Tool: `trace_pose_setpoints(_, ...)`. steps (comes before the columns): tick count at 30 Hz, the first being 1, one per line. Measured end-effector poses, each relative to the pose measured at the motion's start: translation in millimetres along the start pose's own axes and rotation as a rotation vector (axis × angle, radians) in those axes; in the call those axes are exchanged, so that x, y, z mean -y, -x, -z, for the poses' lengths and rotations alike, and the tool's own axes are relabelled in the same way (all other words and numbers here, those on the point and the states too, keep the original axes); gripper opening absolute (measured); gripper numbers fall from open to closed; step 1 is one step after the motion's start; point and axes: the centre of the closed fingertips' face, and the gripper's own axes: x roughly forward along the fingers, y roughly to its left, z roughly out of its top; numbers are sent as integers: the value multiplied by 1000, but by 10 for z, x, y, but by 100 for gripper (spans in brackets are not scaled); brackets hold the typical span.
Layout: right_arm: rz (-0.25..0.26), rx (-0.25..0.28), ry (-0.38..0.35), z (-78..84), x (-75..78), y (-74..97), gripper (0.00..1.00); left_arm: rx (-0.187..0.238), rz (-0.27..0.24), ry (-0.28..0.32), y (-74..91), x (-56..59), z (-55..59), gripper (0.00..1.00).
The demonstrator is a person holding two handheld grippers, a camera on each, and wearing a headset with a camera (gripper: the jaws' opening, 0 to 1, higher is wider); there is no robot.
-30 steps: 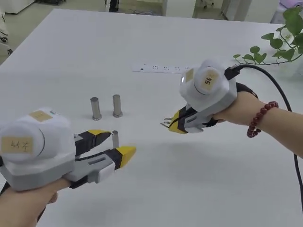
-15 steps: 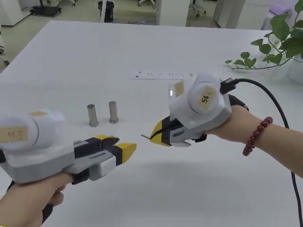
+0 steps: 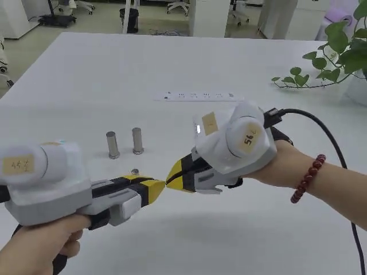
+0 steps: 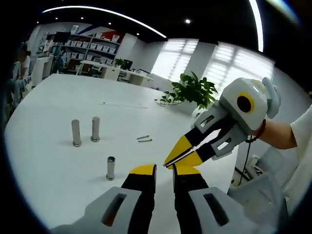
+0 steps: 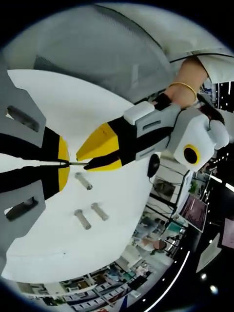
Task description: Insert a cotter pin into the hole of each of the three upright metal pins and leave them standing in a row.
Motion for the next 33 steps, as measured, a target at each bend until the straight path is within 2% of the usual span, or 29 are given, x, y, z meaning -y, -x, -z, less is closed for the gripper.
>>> trace_pose_setpoints(12,-12,21,33,-43,-68,1,2,-21,5,3,11,40,70,1)
trace_pose_setpoints(27,-20,38,35,-77,-111,17,2,-21,20,14,8,70,68,1)
trace_pose_setpoints(33,-28,42,22,-79,-126,0,3,-30,26,1,19,70,90,0)
